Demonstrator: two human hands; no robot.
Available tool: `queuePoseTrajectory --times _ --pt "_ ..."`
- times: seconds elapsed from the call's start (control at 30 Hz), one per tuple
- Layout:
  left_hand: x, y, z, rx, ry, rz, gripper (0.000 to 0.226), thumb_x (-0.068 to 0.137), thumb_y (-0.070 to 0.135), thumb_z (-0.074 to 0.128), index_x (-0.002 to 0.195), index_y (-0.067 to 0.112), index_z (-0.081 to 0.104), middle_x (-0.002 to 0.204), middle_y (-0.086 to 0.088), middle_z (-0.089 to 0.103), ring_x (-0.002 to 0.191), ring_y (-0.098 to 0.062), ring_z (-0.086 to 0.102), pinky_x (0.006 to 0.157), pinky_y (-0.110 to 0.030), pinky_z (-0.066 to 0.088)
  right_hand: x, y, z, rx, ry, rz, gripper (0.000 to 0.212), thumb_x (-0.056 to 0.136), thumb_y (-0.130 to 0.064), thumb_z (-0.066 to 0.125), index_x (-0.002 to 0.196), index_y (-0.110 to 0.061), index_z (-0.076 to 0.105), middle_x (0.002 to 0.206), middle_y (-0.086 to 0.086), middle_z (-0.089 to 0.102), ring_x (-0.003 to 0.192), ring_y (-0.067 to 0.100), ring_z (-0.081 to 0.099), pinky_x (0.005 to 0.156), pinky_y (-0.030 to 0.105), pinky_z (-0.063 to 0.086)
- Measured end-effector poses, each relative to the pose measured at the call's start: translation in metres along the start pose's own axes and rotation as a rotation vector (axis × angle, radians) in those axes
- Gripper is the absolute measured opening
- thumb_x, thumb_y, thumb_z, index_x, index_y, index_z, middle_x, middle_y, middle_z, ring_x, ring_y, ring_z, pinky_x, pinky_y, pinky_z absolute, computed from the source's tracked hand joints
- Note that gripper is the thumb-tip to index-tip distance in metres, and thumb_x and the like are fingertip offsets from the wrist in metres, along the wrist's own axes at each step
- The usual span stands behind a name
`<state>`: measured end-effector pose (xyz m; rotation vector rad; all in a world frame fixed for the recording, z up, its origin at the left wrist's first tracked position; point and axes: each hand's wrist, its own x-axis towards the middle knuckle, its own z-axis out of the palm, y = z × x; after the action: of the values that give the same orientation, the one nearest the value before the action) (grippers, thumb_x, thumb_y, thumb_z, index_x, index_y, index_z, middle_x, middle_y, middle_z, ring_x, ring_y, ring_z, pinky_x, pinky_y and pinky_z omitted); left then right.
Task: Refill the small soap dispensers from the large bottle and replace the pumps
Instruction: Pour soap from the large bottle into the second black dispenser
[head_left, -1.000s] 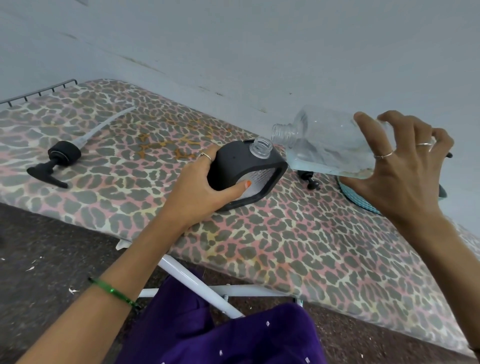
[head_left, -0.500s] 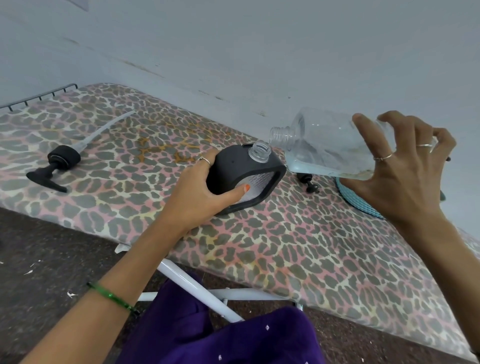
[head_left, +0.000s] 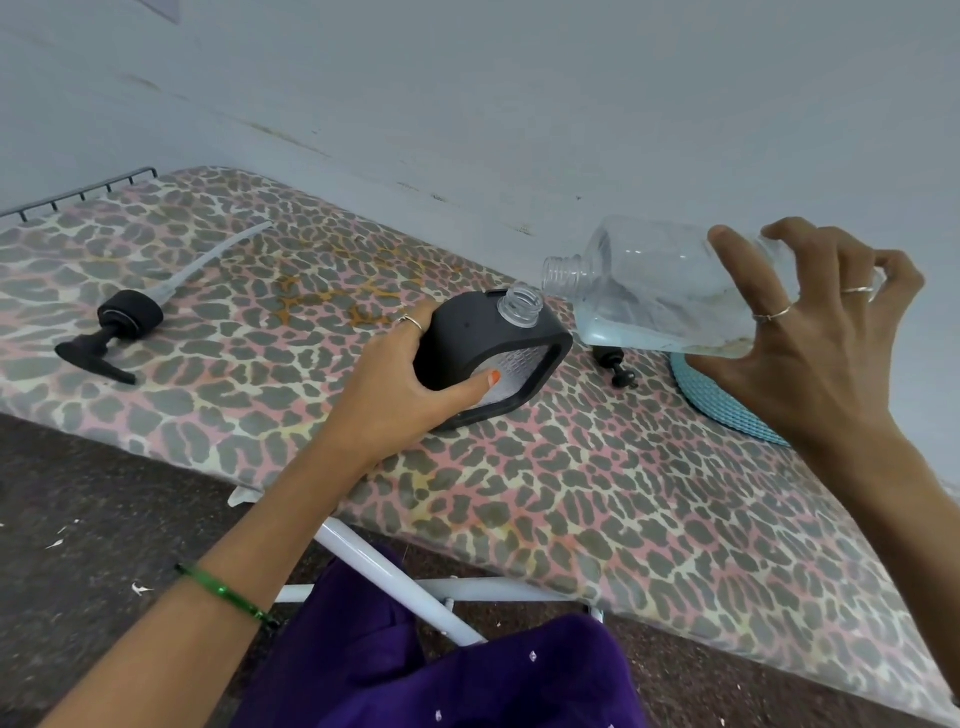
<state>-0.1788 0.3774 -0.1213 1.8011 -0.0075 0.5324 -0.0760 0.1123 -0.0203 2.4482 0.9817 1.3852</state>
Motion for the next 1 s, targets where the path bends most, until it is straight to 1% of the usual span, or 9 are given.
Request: queuePoseTrajectory --times 0.17,0.37,0.5,0.7,0.83,1.0 --pt "-0.0001 0.001 -0.0005 0.002 -0.014 -0.007 0.045 0.079 0.026 0.076 0.118 0.027 0.053 0.107 0.02 0.063 0.096 0.008 0.06 0.077 -0.006 0.047 0.0023 0.001 -0.0014 -0.014 -0.008 -0.012 0.068 0.076 -0.044 0.059 0.138 -0.03 0.034 0.129 0.012 0.036 0.116 0.031 0.034 0.089 0.057 0.03" --pt "-0.0005 0.0012 -0.0001 0.004 -0.021 -0.013 0.047 0.079 0.027 0.076 0.12 0.026 0.053 0.108 0.02 0.063 0.097 0.008 0.06 0.077 -0.007 0.049 0.0043 -0.0005 -0.0025 -0.006 -0.004 -0.022 0.067 0.076 -0.043 0.056 0.138 -0.03 0.034 0.129 0.011 0.035 0.116 0.031 0.034 0.089 0.058 0.03" --pt "-0.0004 0.001 -0.0005 0.013 -0.02 -0.01 0.048 0.079 0.028 0.075 0.12 0.026 0.053 0.109 0.019 0.063 0.098 0.007 0.059 0.079 -0.008 0.049 0.0065 -0.0007 -0.0023 -0.013 0.004 -0.024 0.069 0.074 -0.041 0.061 0.138 -0.03 0.035 0.129 0.013 0.036 0.116 0.031 0.034 0.089 0.058 0.03" --pt "-0.0008 0.002 -0.0003 0.011 -0.019 -0.009 0.047 0.079 0.026 0.076 0.12 0.025 0.053 0.106 0.022 0.061 0.097 0.011 0.058 0.075 -0.004 0.046 0.0082 0.0016 -0.0018 -0.029 0.01 -0.042 0.073 0.072 -0.04 0.064 0.138 -0.03 0.034 0.129 0.012 0.035 0.115 0.03 0.035 0.089 0.058 0.03" --pt "-0.0011 0.0034 -0.0004 0.004 -0.019 -0.012 0.045 0.079 0.026 0.076 0.117 0.029 0.051 0.103 0.025 0.06 0.092 0.017 0.057 0.073 -0.002 0.044 0.0082 0.0028 -0.0025 -0.03 0.001 -0.038 0.074 0.071 -0.036 0.069 0.137 -0.029 0.036 0.129 0.011 0.034 0.116 0.031 0.035 0.09 0.058 0.029" --pt "-0.0013 0.0024 -0.0002 0.002 -0.023 -0.019 0.048 0.079 0.027 0.076 0.119 0.031 0.049 0.106 0.026 0.059 0.094 0.017 0.057 0.076 -0.003 0.045 0.0065 0.0042 -0.0035 -0.025 0.017 -0.044 0.069 0.074 -0.039 0.065 0.137 -0.028 0.038 0.129 0.012 0.035 0.116 0.031 0.036 0.091 0.058 0.029"
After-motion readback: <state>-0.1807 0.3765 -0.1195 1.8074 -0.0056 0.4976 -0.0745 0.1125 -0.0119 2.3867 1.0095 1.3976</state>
